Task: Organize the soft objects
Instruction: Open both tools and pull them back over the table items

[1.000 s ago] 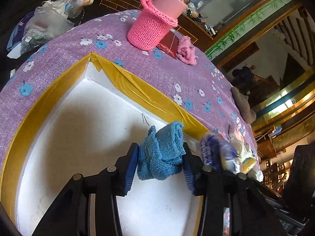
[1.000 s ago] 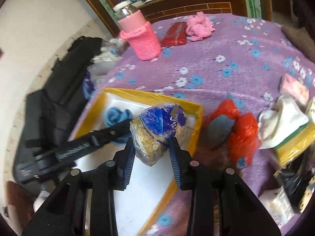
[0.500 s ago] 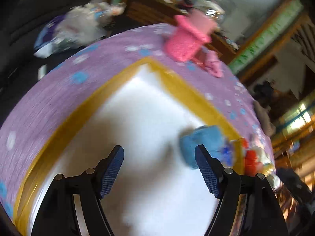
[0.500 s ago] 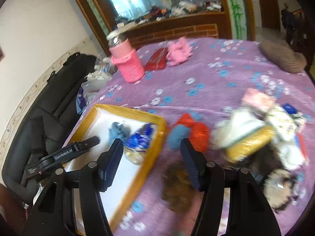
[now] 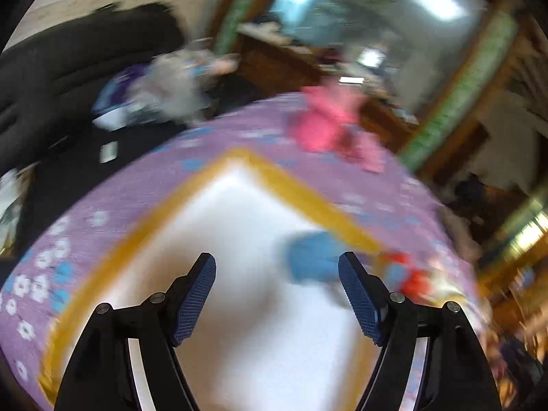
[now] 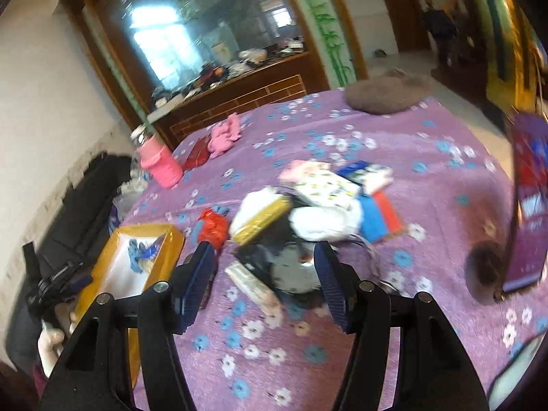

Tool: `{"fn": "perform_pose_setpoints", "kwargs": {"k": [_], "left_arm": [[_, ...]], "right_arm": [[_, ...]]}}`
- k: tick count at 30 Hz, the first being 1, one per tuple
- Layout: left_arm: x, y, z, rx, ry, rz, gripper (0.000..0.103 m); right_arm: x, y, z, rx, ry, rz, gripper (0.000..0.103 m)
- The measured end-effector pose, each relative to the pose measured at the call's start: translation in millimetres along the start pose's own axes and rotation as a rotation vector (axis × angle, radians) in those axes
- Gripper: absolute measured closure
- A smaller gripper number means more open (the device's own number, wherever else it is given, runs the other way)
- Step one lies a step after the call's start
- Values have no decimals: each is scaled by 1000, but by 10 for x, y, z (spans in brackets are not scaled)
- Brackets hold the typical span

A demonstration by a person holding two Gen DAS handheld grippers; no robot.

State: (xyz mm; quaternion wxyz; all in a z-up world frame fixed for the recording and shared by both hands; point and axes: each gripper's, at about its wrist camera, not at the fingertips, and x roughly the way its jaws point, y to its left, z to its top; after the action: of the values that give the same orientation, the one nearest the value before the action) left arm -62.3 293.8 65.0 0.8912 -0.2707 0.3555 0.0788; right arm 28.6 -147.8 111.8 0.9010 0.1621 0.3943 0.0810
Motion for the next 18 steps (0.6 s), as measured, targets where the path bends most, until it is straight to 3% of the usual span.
{"fn": "perform_pose_setpoints", "kwargs": {"k": [3,7,13,18], "left_arm": [[-149,-616,-146,112,9,-109,19],[21,-1344,-371,248,125,-182,19],[487,-1745,-640,311,277,-141,20],[837,-1906,-643,310,295,-94,20]], "right_arm": [[-20,-238,7,80,22,51,44],[-28,-395,21,69,39,37,44],[42,-652,4,105,50,27,44],[221,-769,197,129,31,-41,44]]}}
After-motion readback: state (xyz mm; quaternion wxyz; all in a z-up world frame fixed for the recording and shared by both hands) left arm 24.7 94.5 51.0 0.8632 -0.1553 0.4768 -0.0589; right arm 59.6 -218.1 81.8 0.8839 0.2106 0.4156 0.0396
